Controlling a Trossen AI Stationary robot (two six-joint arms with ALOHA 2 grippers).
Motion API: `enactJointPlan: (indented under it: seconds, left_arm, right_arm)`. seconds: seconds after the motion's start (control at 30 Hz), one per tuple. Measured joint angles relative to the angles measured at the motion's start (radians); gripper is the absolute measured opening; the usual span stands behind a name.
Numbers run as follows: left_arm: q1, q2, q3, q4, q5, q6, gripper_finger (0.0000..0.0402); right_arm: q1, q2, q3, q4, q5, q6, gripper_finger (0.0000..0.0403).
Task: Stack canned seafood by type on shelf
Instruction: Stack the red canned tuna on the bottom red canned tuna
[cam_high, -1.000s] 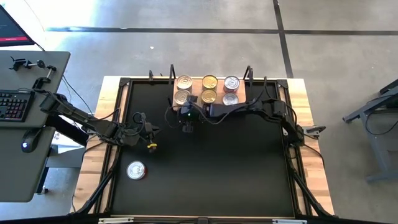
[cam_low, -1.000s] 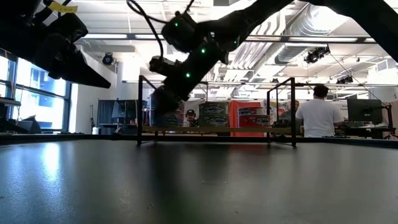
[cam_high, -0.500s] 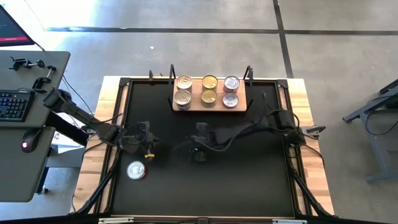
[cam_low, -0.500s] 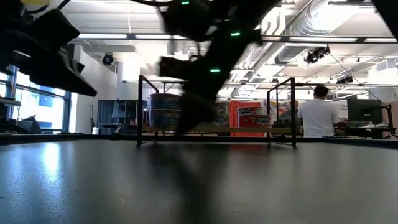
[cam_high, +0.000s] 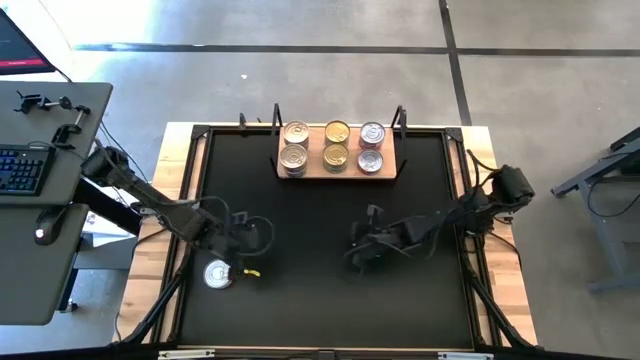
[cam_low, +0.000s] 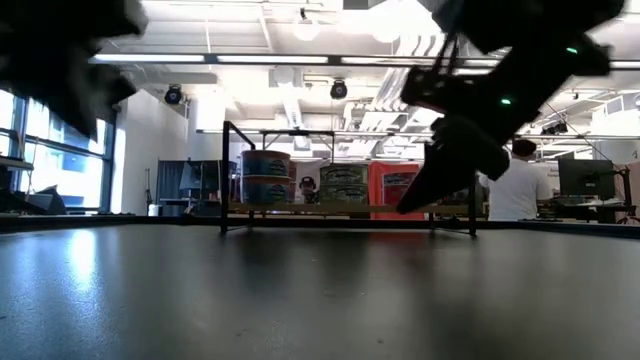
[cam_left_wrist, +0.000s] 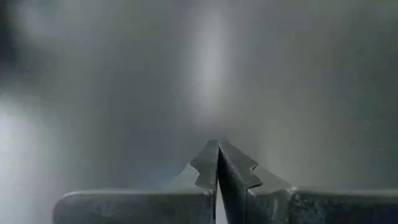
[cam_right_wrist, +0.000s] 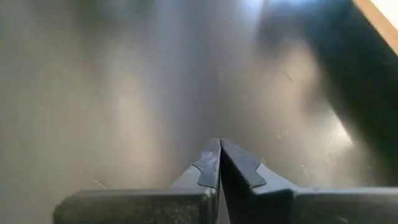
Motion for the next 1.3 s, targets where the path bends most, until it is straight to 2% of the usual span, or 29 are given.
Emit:
enactJointPlan:
  seconds: [0.07, 0.23, 0.43, 0.6, 0.7, 0.77, 0.83, 0.93, 1.03, 1.1, 1.2, 1.3]
  left_arm:
    - [-0.014, 0.058, 0.060, -0.149, 0.105, -0.126, 0.0000]
    - [-0.106, 0.129, 0.096, -0.310, 0.305, -0.397, 0.0000]
    - [-0.244, 0.124, 0.070, -0.326, 0.331, -0.683, 0.0000]
    - [-0.260, 0.117, -0.058, -0.122, 0.331, -0.726, 0.0000]
    - [-0.223, 0.117, -0.116, 0.080, 0.295, -0.668, 0.0000]
    - [-0.182, 0.120, -0.134, 0.192, 0.207, -0.558, 0.0000]
    - [-0.121, 0.124, -0.152, 0.344, 0.095, -0.383, 0.0000]
    - [-0.012, 0.134, -0.173, 0.682, -0.017, -0.064, 0.0000]
    - [0.077, 0.134, -0.168, 0.887, -0.011, 0.189, 0.0000]
    - [0.119, 0.134, -0.159, 0.888, -0.004, 0.274, 0.0000]
    - [0.163, 0.118, -0.132, 0.778, -0.005, 0.305, 0.0000]
    - [0.199, 0.129, -0.134, 0.598, 0.000, 0.253, 0.0000]
  right_arm:
    - [0.009, -0.009, -0.067, 0.137, 0.023, 0.000, 0.0002]
    - [0.013, -0.010, -0.185, 0.395, 0.031, -0.018, 0.0002]
    - [0.012, -0.011, -0.212, 0.454, 0.031, -0.048, 0.0002]
    - [0.012, -0.011, -0.212, 0.474, 0.031, -0.075, 0.0002]
    - [0.011, -0.012, -0.213, 0.494, 0.031, -0.091, 0.0002]
    - [0.011, -0.012, -0.212, 0.518, 0.031, -0.107, 0.0002]
    - [0.006, -0.012, -0.212, 0.532, 0.031, -0.125, 0.0002]
    - [0.002, -0.012, -0.212, 0.553, 0.031, -0.134, 0.0002]
    - [-0.001, -0.012, -0.213, 0.560, 0.031, -0.131, 0.0002]
    - [-0.002, -0.012, -0.212, 0.570, 0.031, -0.111, 0.0002]
    - [-0.001, -0.012, -0.212, 0.572, 0.015, -0.054, 0.0002]
    - [-0.002, -0.009, -0.212, 0.573, -0.125, -0.025, 0.0002]
